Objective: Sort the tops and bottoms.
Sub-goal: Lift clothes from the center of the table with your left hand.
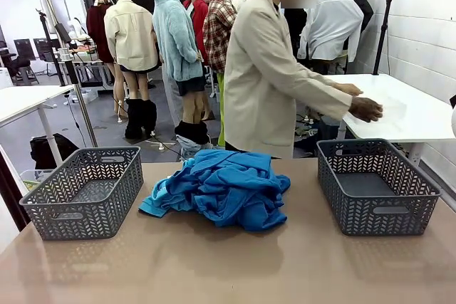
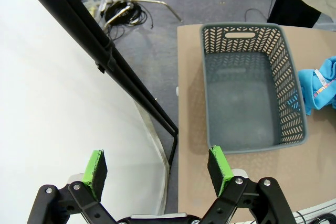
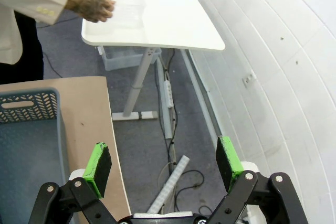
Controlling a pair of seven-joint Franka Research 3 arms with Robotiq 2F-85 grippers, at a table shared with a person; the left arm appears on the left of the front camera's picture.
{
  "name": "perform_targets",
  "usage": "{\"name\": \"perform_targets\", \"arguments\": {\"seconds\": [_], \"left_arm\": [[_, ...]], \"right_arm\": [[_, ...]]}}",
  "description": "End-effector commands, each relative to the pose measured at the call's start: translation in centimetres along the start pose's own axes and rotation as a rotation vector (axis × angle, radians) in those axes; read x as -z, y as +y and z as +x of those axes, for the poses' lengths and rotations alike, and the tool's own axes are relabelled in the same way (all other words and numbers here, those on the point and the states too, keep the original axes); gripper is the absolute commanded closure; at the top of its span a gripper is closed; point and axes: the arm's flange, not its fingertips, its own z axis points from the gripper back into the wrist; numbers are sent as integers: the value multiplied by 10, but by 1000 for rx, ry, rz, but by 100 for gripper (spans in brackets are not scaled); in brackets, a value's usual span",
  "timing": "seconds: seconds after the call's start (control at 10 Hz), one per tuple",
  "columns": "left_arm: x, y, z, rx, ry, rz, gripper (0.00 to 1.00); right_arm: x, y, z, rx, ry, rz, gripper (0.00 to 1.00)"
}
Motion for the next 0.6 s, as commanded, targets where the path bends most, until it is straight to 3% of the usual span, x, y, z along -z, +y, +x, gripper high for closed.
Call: {"name": "perform_targets", "arguments": {"seconds": [0.0,0.5], "left_arm": [[2,1,2,4,-11,-1,0],[2,1,2,4,-11,-1,0]], "right_arm": [[-2,-2,0,-10,6,-3,0],[-2,-2,0,-10,6,-3,0]]}}
